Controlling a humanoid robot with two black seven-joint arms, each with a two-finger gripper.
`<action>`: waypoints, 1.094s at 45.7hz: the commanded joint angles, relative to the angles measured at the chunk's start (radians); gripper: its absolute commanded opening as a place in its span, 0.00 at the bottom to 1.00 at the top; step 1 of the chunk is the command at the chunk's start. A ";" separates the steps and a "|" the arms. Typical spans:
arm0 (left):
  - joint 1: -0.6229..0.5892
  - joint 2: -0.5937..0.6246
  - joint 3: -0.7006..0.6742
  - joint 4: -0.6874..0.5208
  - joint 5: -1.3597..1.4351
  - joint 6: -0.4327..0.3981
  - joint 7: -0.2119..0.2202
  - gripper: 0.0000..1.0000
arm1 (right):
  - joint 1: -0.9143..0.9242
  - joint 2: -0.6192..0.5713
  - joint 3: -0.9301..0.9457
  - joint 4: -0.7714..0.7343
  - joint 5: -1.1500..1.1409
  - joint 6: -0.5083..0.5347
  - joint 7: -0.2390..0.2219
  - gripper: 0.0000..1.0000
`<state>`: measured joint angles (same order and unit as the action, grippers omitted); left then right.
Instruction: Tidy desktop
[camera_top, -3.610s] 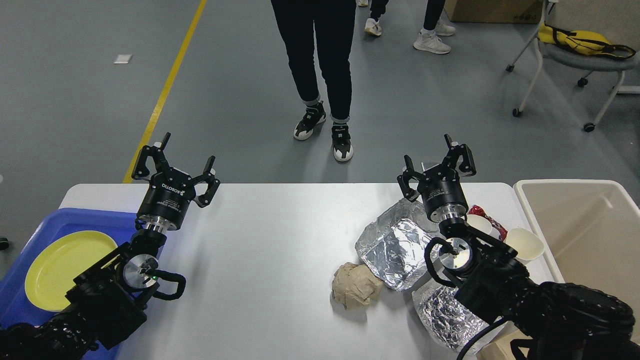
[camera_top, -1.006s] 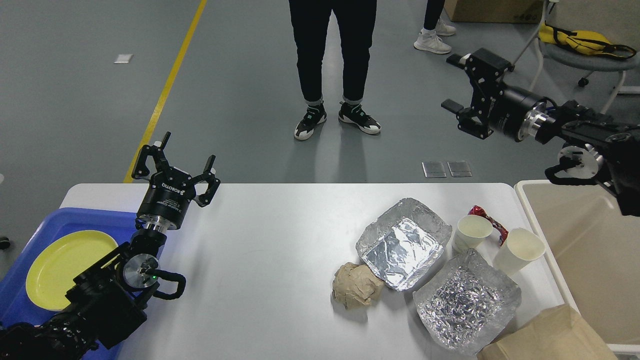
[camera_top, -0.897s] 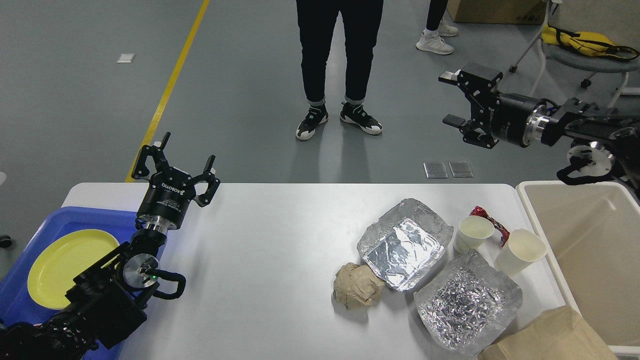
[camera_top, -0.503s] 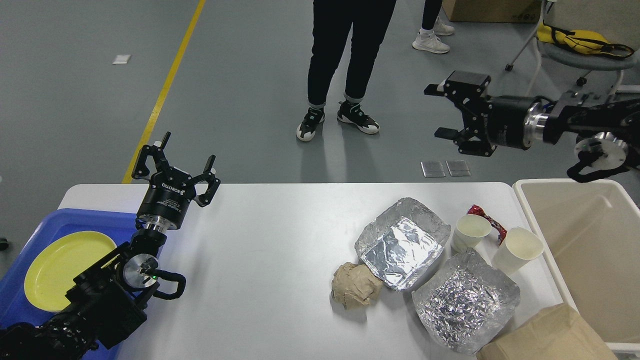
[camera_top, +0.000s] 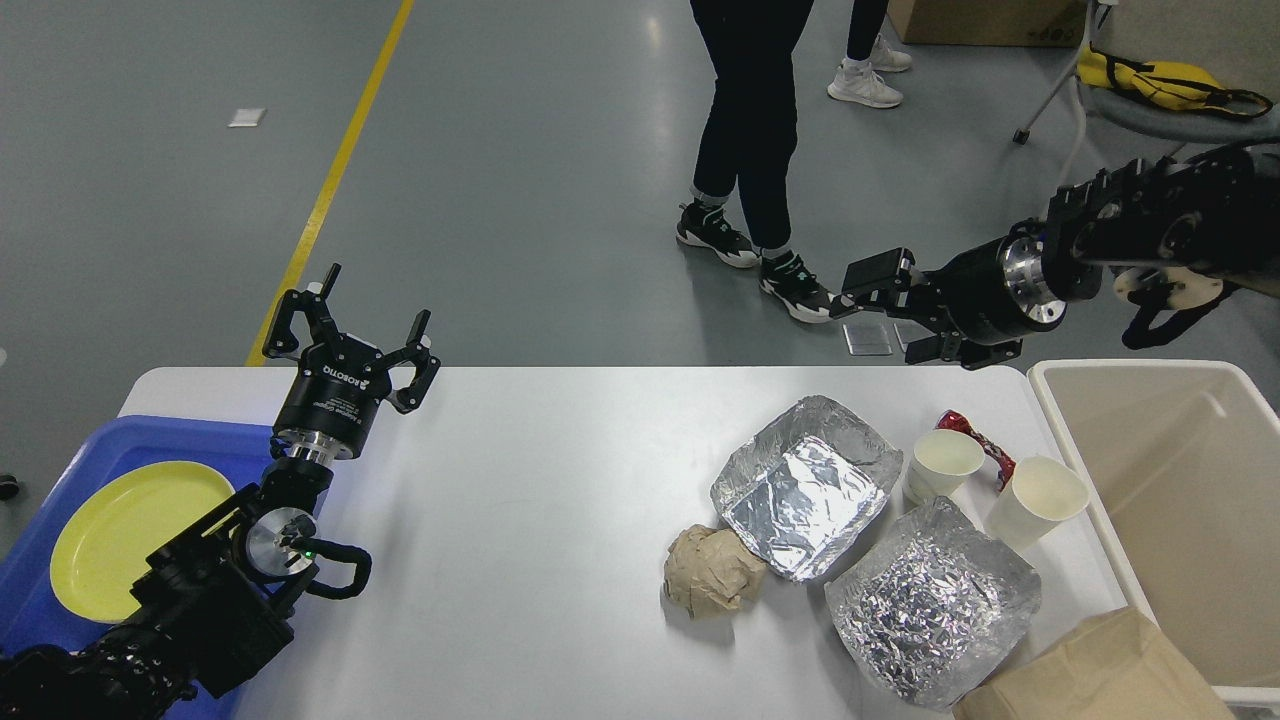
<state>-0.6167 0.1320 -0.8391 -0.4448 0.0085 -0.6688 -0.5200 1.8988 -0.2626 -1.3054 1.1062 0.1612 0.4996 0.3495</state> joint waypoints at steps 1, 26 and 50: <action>0.000 -0.003 0.000 0.000 0.001 0.000 0.000 1.00 | 0.086 0.051 -0.003 0.033 0.003 0.008 -0.003 1.00; 0.000 0.000 0.000 0.000 -0.001 0.000 0.000 1.00 | 0.233 0.206 -0.008 0.431 -0.016 -0.036 -0.268 1.00; 0.000 0.000 0.000 0.000 0.001 0.000 0.000 1.00 | -0.040 0.073 -0.160 0.426 -0.012 -0.254 -0.297 1.00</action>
<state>-0.6167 0.1320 -0.8390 -0.4452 0.0090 -0.6690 -0.5200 1.9271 -0.1379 -1.4406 1.5317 0.1479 0.3029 0.0578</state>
